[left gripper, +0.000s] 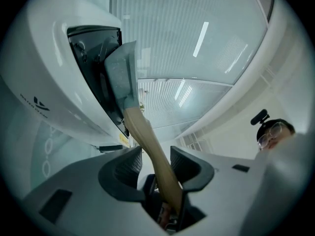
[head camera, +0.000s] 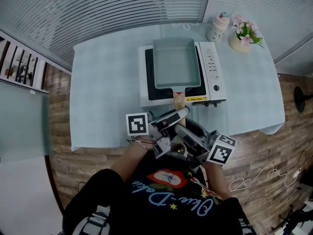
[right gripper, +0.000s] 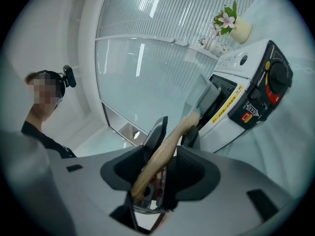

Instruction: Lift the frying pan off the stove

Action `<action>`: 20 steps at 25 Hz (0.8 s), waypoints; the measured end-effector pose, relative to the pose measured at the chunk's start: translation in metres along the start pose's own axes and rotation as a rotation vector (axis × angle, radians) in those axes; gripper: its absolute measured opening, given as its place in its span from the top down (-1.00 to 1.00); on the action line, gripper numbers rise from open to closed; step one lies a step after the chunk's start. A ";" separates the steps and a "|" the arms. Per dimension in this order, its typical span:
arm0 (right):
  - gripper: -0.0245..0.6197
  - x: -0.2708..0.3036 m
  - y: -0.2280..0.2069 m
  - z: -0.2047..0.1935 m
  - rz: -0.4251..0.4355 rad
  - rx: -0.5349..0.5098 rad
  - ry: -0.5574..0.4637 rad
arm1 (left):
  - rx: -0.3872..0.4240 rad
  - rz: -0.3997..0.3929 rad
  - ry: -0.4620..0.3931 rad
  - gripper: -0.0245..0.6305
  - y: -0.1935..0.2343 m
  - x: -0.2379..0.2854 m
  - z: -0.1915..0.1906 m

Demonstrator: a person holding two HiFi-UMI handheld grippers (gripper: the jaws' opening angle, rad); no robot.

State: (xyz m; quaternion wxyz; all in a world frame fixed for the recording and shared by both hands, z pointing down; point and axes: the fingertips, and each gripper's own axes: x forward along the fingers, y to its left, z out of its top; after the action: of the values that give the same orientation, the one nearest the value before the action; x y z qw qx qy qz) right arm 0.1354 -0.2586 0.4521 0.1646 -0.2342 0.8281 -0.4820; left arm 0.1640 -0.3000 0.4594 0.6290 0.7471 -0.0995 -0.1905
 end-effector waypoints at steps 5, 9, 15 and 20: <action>0.34 0.000 -0.001 -0.002 0.016 0.042 0.002 | -0.034 -0.010 0.010 0.47 -0.001 0.001 -0.002; 0.35 0.000 -0.003 0.000 0.032 0.089 0.008 | -0.036 0.003 0.012 0.47 0.000 0.000 -0.002; 0.38 -0.003 -0.003 0.002 0.045 0.125 0.013 | -0.035 0.025 0.031 0.49 -0.001 0.003 -0.004; 0.39 -0.003 -0.001 0.003 0.057 0.154 -0.006 | -0.029 0.038 0.038 0.50 -0.004 0.004 -0.004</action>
State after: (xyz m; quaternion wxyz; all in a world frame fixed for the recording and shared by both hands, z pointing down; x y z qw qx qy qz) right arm 0.1395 -0.2596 0.4515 0.1981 -0.1987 0.7944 -0.5388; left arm 0.1689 -0.2969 0.4556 0.6449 0.7394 -0.0991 -0.1657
